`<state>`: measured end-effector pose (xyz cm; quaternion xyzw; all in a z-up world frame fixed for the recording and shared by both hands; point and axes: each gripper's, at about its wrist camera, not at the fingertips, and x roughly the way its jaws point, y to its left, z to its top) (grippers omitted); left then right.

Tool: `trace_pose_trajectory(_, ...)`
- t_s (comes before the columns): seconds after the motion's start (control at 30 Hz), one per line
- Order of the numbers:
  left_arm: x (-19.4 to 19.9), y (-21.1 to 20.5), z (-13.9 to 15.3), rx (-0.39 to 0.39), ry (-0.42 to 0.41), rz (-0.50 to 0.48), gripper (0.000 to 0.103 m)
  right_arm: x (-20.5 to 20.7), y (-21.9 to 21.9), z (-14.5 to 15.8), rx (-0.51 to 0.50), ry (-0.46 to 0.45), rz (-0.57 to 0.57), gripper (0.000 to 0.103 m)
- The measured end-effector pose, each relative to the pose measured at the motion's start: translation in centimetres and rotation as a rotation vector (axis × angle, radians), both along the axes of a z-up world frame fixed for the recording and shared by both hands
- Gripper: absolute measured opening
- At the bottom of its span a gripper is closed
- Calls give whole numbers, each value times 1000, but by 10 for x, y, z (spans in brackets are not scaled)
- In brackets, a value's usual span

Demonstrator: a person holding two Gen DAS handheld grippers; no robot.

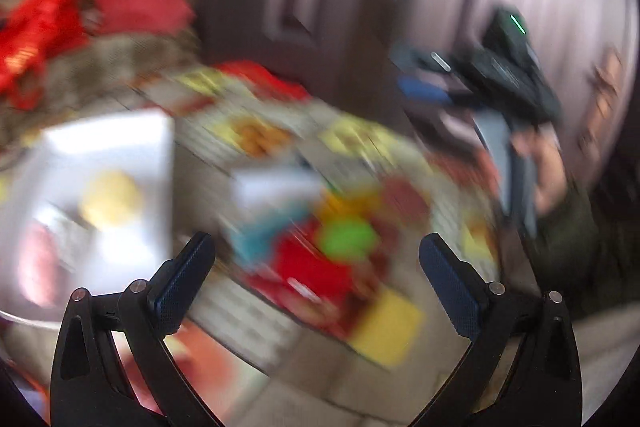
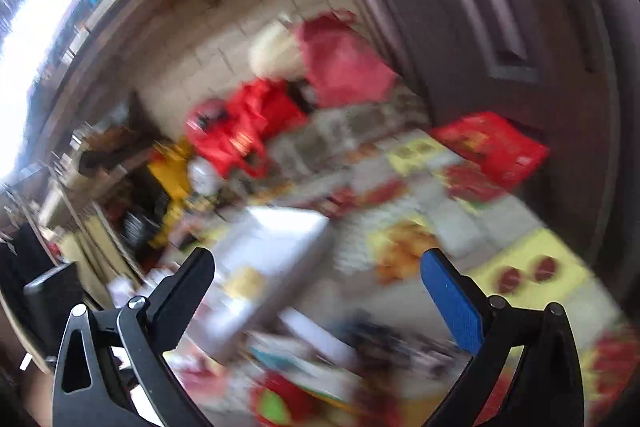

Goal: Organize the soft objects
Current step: 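Move both tools back from the box to the table, then grasp yellow rectangular sponge with left tool while right tool grasps juice carton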

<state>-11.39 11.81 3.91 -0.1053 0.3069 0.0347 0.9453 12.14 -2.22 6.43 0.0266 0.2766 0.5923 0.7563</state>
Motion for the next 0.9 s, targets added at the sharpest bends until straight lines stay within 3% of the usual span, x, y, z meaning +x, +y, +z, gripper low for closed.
trace_pose_trajectory(0.1, 14, -31, -28, 15, 108, -100, 102, 5, -3, -20, -89, -4, 9, 103)
trace_pose_trajectory(0.2, 27, -48, -46, 19, 171, -155, 102, -6, 0, -33, -110, -7, 89, 103)
trace_pose_trajectory(0.43, 43, -59, -66, 79, 251, -170, 88, -43, 30, -51, -173, -33, 181, 99)
trace_pose_trajectory(0.53, 46, -60, -68, 72, 249, -173, 86, -51, 41, -62, -219, -47, 184, 92)
trace_pose_trajectory(0.6, 48, -62, -70, 77, 257, -182, 78, -53, 50, -71, -249, -28, 198, 85)
trace_pose_trajectory(0.67, 46, -62, -72, 112, 257, -171, 41, -51, 57, -80, -277, -14, 205, 61)
trace_pose_trajectory(0.73, 44, -56, -69, 73, 239, -167, 40, -50, 58, -84, -285, -17, 200, 48)
trace_pose_trajectory(0.9, 35, -47, -53, 40, 159, -153, 40, -43, 39, -70, -216, -8, 189, 45)
